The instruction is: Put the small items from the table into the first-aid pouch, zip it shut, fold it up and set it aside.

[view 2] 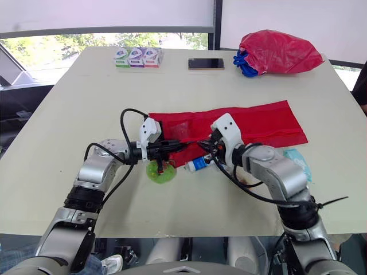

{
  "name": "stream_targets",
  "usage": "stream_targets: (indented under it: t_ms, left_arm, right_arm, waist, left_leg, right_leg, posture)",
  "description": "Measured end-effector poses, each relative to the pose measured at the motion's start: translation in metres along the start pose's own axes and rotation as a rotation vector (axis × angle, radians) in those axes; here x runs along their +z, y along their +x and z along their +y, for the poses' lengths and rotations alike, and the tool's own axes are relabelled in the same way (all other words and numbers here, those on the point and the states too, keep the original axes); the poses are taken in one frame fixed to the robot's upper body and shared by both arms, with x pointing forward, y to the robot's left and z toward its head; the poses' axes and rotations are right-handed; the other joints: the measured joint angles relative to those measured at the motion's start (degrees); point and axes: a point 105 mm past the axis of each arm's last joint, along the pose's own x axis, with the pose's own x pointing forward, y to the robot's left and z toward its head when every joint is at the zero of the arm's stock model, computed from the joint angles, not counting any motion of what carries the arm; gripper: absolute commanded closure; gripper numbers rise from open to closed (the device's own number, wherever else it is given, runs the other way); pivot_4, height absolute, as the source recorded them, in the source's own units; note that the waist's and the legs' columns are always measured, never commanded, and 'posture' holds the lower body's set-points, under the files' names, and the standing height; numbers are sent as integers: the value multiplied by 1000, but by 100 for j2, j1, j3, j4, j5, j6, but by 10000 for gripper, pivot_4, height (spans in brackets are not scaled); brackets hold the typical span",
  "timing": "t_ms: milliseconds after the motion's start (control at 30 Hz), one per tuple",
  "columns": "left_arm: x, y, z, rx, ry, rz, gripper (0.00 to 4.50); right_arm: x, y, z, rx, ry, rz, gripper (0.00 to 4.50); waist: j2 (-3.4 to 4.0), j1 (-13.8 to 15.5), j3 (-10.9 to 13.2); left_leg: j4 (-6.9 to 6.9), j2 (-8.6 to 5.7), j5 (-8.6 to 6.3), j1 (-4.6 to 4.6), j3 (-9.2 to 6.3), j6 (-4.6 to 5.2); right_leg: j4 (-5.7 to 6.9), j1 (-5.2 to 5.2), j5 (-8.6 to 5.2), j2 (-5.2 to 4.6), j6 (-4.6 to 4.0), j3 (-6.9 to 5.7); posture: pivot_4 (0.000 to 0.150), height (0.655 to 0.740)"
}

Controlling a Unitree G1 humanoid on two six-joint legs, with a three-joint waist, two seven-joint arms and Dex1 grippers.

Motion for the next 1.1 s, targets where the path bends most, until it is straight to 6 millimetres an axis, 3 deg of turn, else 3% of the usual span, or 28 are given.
stream_targets:
  t_ms: [367, 467, 700, 800, 1033, 1067, 1100]
  left_arm:
    - [-12, -34, 31, 80, 63, 90, 45000]
    - [-13, -37, 30, 74, 69, 96, 45000]
    - [-20, -49, 31, 92, 75, 130, 45000]
    - [-21, -52, 34, 110, 75, 134, 45000]
    - [-22, -62, 40, 144, 85, 160, 45000]
    - [-22, -63, 40, 145, 84, 161, 40214]
    - [-22, -63, 40, 144, 76, 164, 38460]
  right_arm:
    - [-4, -72, -18, -106, -73, -257, 44743]
    - [-7, -92, -22, -140, -83, -288, 37682]
    - [-16, -145, -22, -140, -126, -280, 2164]
    - [-20, -159, -18, -118, -132, -257, 606]
    - [-19, -159, -8, -63, -123, -262, 606]
    - [-19, -159, -7, -60, -126, -263, 0]
    - [-18, -157, -6, -55, -126, -264, 0]
  waist:
    - [-3, 20, 0]
    - [-4, 20, 1]
    - [-4, 33, 1]
    - [-5, 27, 1]
    - [-6, 26, 1]
    - [-6, 35, 1]
    - [-6, 41, 1]
  left_leg:
    - [1, 0, 0, -2, 6, 0]
    - [2, 3, 0, 2, 8, 0]
    - [3, 9, 0, 10, 9, 0]
    - [4, 10, 0, 13, 11, 0]
    - [6, 16, 0, 18, 15, -1]
    - [6, 15, 0, 17, 15, -1]
    - [7, 14, 0, 16, 15, -1]
  right_leg:
    - [-7, 3, 0, -2, 2, 2]
    - [-7, 4, 0, -2, 2, 2]
    - [-7, 15, -1, -1, 2, 3]
    - [-6, 16, -1, -1, 3, 4]
    - [-2, 16, -1, 3, 3, 8]
    - [-2, 16, -1, 3, 3, 8]
    - [-2, 17, -1, 2, 3, 8]
  posture:
    - [1500, 7400]
    - [1500, 7400]
    - [1500, 7400]
    - [1500, 7400]
    - [1500, 7400]
    - [1500, 7400]
    - [1500, 7400]
